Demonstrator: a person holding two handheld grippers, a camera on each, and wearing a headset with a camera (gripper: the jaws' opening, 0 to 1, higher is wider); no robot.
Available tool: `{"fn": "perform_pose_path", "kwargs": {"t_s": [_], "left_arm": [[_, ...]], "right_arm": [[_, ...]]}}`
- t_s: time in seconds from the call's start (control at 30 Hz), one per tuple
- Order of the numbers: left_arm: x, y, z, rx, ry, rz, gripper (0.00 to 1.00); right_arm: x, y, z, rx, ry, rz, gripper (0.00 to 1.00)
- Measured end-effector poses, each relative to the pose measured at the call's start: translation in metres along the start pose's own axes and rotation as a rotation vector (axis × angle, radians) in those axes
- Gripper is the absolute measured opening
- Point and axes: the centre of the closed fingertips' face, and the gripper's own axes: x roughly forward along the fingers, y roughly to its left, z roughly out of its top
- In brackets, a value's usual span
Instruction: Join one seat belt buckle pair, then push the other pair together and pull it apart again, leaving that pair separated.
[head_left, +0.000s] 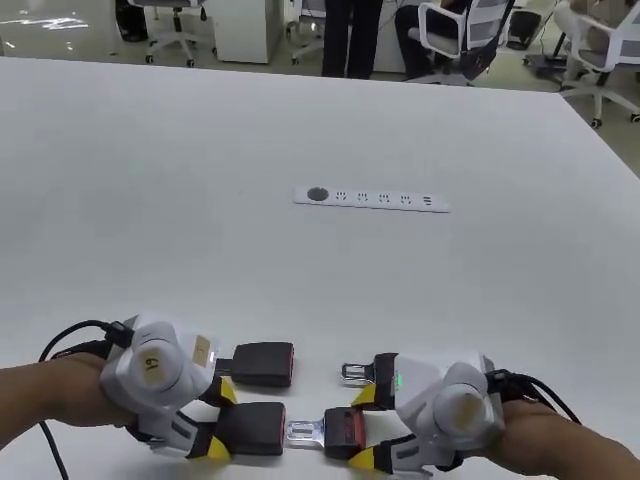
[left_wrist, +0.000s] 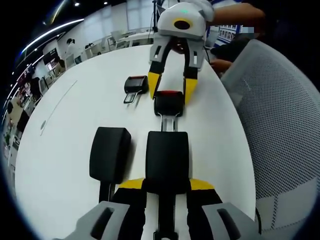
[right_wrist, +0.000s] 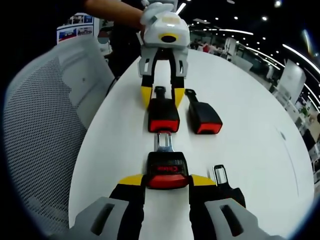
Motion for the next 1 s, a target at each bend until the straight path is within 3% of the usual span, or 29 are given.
{"fn": "perform_pose_path", "kwargs": {"t_s": [1.0], "left_arm": [[0.000,-0.001,0.002,0.002,0.008,-0.005,0.32]], "right_arm": [[0.010,0.003,0.014,0.016,-0.008,0.006,0.30]]}}
